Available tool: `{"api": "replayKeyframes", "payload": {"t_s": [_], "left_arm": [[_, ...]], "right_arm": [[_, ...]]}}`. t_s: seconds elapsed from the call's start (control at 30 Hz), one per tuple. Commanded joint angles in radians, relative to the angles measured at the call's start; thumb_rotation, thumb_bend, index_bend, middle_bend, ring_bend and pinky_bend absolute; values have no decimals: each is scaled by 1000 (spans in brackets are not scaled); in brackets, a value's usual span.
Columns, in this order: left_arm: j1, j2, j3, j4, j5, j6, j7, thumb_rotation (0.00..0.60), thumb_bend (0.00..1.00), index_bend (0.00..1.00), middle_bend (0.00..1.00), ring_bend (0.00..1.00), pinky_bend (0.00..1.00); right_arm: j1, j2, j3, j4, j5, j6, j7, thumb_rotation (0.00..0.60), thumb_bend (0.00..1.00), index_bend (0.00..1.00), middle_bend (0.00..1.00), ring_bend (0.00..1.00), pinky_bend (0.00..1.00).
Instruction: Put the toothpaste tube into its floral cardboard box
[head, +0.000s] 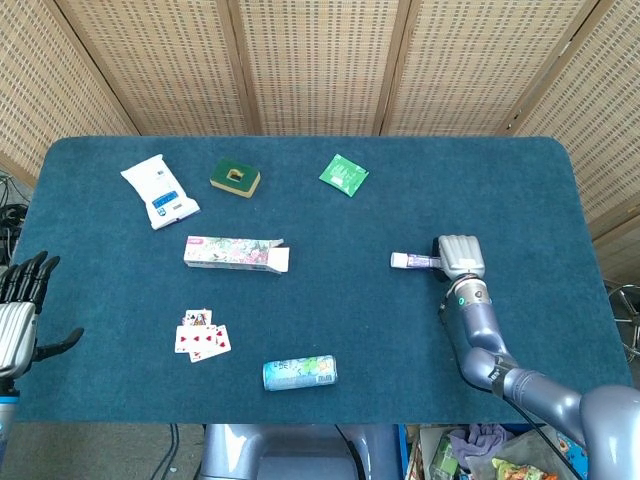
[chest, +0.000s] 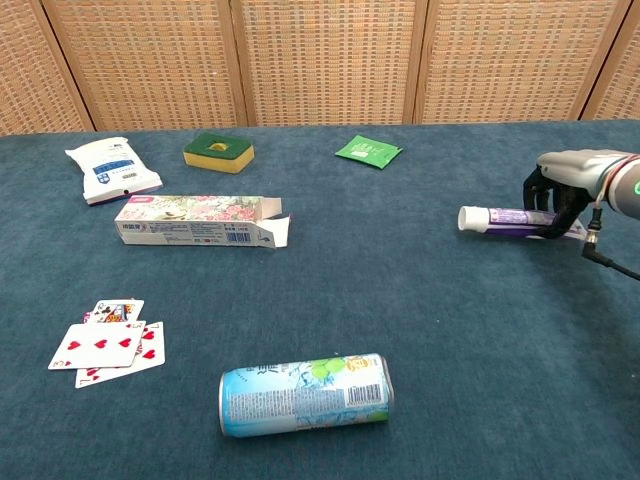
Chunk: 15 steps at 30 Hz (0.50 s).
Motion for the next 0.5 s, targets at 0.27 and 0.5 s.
{"api": "replayKeyframes", "payload": {"t_s": [0.27,0.5], "left_arm": [[-143,8,-67,105,16,-151,-43,600,222,0,0,0,0],[-332,-66,-97,311,27,-383,-83,600,222,0,0,0,0]], "right_arm": [[-75,162,-44,-213,-211,144,61,600,512,574,583,421,365],[-106,235,-62,-325,-264,219,26,600,513,574,583,421,365]]}}
